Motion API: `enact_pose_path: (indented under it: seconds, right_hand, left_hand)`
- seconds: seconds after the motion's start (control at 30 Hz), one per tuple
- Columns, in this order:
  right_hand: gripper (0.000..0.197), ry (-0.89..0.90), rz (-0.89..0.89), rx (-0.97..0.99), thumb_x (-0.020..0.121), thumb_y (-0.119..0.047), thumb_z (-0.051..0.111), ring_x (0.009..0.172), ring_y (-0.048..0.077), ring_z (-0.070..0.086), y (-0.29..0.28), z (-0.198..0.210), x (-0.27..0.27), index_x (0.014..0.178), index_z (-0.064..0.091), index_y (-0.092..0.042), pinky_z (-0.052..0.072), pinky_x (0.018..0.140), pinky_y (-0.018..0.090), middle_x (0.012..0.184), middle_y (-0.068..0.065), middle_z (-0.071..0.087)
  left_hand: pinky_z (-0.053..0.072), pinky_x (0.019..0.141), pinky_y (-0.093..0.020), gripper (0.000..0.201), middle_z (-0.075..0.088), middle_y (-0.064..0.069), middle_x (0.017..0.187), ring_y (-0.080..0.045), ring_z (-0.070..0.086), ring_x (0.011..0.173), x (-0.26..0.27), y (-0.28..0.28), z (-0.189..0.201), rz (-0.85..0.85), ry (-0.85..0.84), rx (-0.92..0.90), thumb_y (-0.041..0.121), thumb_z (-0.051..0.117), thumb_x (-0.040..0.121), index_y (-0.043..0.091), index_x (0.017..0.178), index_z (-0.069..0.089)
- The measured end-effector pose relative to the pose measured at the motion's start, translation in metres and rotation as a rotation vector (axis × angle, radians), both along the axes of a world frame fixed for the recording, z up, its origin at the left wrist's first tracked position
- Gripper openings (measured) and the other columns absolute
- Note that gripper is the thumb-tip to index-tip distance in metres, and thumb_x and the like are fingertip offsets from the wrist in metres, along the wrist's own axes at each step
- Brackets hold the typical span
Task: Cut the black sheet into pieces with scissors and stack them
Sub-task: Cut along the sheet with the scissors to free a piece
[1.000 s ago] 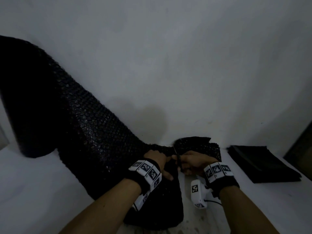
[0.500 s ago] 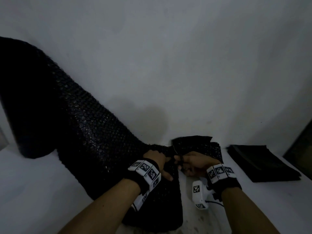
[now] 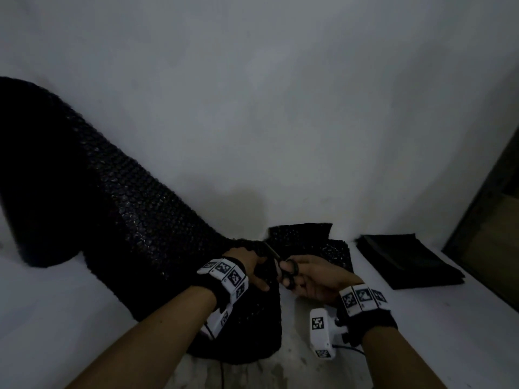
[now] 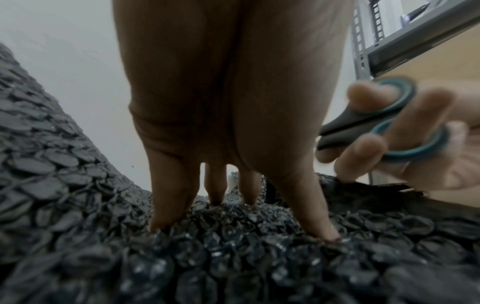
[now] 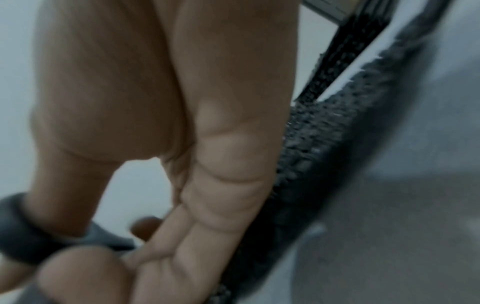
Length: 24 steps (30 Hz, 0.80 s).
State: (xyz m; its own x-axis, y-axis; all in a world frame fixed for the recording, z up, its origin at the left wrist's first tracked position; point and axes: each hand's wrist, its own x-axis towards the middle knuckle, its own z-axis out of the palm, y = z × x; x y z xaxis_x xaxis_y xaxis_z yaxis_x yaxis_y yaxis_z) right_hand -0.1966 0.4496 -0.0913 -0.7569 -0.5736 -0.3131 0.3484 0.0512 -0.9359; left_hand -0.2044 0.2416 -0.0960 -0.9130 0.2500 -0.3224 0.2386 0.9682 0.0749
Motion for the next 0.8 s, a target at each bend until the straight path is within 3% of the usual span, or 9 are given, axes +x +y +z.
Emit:
enact_pose_path:
  seconds: [0.07,0.17,0.23,0.3,0.4,0.47,0.57,0.67,0.8]
  right_hand:
    - [0.014,0.041,0.002,0.025,0.081,-0.019,0.075,0.074,0.02,0.066,0.002,0.006,0.008,0.087,0.069,-0.008,0.054,0.071,0.028,0.089,0.017,0.065]
    - [0.017,0.079,0.025,0.043,0.079,-0.019,0.08,0.076,0.02,0.068,0.004,0.013,0.019,0.081,0.064,-0.011,0.053,0.075,0.03,0.089,0.015,0.068]
    - [0.017,0.106,0.028,0.057,0.085,-0.015,0.076,0.075,0.017,0.069,0.004,0.016,0.025,0.084,0.06,-0.011,0.054,0.067,0.025,0.086,0.011,0.07]
    - [0.012,0.136,0.01,0.069,0.094,-0.009,0.068,0.075,0.015,0.071,0.004,0.018,0.031,0.089,0.056,-0.01,0.053,0.061,0.021,0.085,0.006,0.073]
    - [0.011,0.185,-0.031,0.062,0.098,-0.001,0.058,0.08,0.015,0.07,0.002,0.018,0.038,0.09,0.054,-0.008,0.053,0.065,0.021,0.086,0.004,0.072]
    - [0.009,0.211,-0.059,0.062,0.098,0.001,0.055,0.083,0.018,0.066,0.001,0.019,0.043,0.092,0.057,-0.006,0.055,0.067,0.022,0.09,0.009,0.068]
    - [0.012,0.215,-0.077,0.024,0.097,-0.003,0.059,0.089,0.021,0.064,0.0,0.02,0.053,0.107,0.063,0.004,0.058,0.075,0.025,0.098,0.015,0.065]
    - [0.007,0.207,-0.072,0.006,0.094,-0.002,0.063,0.09,0.021,0.069,0.001,0.022,0.064,0.099,0.066,0.002,0.058,0.08,0.027,0.1,0.016,0.069]
    - [0.011,0.146,-0.062,-0.034,0.095,0.005,0.059,0.101,0.032,0.071,0.006,0.026,0.074,0.104,0.065,0.003,0.06,0.084,0.034,0.108,0.024,0.068]
  left_hand:
    - [0.043,0.107,-0.037,0.091,0.043,-0.01,0.152,-0.03,0.047,0.133,0.004,0.001,0.007,0.04,-0.033,0.047,0.064,0.066,0.083,0.021,0.155,0.032]
    - [0.047,0.099,-0.031,0.057,0.057,-0.009,0.14,-0.028,0.056,0.122,0.011,0.002,0.021,0.084,-0.012,0.158,0.048,0.059,0.095,0.015,0.142,0.054]
    - [0.051,0.081,-0.029,0.039,0.069,-0.012,0.116,-0.028,0.064,0.102,0.016,0.004,0.03,0.16,0.069,0.279,0.041,0.054,0.1,0.008,0.111,0.072]
    - [0.046,0.066,-0.026,0.037,0.068,-0.014,0.091,-0.027,0.063,0.082,0.025,0.009,0.043,0.266,0.102,0.46,0.036,0.051,0.101,0.005,0.086,0.066]
    - [0.055,0.082,-0.036,0.026,0.068,-0.018,0.101,-0.028,0.067,0.083,0.043,0.026,0.058,0.455,-0.094,0.948,0.022,0.047,0.103,0.003,0.096,0.063]
    - [0.058,0.085,-0.045,0.028,0.066,-0.016,0.095,-0.029,0.066,0.075,0.057,0.032,0.063,0.511,-0.246,1.146,0.028,0.046,0.103,0.004,0.098,0.059]
    - [0.06,0.079,-0.046,0.033,0.066,-0.015,0.085,-0.03,0.067,0.075,0.07,0.032,0.059,0.441,-0.28,1.14,0.029,0.059,0.1,-0.003,0.108,0.063]
    - [0.06,0.082,-0.046,0.019,0.065,-0.015,0.088,-0.028,0.066,0.082,0.076,0.027,0.052,0.451,-0.271,1.193,0.017,0.058,0.1,-0.001,0.102,0.064]
    - [0.057,0.074,-0.038,0.012,0.066,-0.017,0.1,-0.027,0.063,0.087,0.08,0.021,0.047,0.493,-0.238,1.171,0.013,0.057,0.099,0.004,0.1,0.065]
